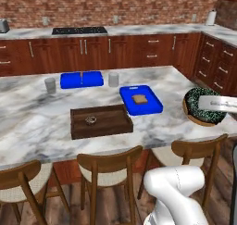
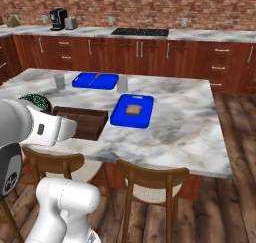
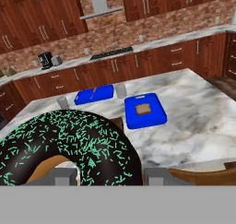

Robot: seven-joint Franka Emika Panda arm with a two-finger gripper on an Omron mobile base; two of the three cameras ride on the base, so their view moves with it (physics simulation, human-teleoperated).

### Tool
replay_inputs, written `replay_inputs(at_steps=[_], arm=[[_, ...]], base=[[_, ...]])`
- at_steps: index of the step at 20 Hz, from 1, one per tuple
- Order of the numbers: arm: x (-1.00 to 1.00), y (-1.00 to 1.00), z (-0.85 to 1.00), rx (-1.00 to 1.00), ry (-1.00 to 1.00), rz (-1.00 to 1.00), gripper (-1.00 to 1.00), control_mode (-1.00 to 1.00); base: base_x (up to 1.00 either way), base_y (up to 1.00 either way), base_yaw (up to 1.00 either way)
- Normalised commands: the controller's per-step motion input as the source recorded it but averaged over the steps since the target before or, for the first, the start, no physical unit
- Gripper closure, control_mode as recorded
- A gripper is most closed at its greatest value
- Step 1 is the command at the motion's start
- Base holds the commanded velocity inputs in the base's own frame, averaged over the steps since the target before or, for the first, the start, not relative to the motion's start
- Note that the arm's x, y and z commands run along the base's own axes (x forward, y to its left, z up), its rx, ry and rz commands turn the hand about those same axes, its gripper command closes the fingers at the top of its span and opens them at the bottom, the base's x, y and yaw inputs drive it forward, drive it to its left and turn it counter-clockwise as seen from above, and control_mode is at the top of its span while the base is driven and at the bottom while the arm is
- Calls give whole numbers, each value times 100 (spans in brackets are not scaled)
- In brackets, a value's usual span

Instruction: Take the cupcake and donut from the fridge and place them on the empty tray on the dining counter.

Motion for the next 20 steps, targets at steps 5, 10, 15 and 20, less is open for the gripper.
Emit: replay_inputs(at_steps=[5, 10, 15, 20], arm=[[0, 0, 0, 0, 0, 0, 100, 100], [80, -3, -36, 14, 0, 19, 100, -100], [100, 24, -75, 0, 1, 5, 100, -100], [100, 52, -70, 3, 8, -4, 100, -100]], base=[[100, -63, 33], [20, -11, 9], [0, 0, 0], [0, 0, 0]])
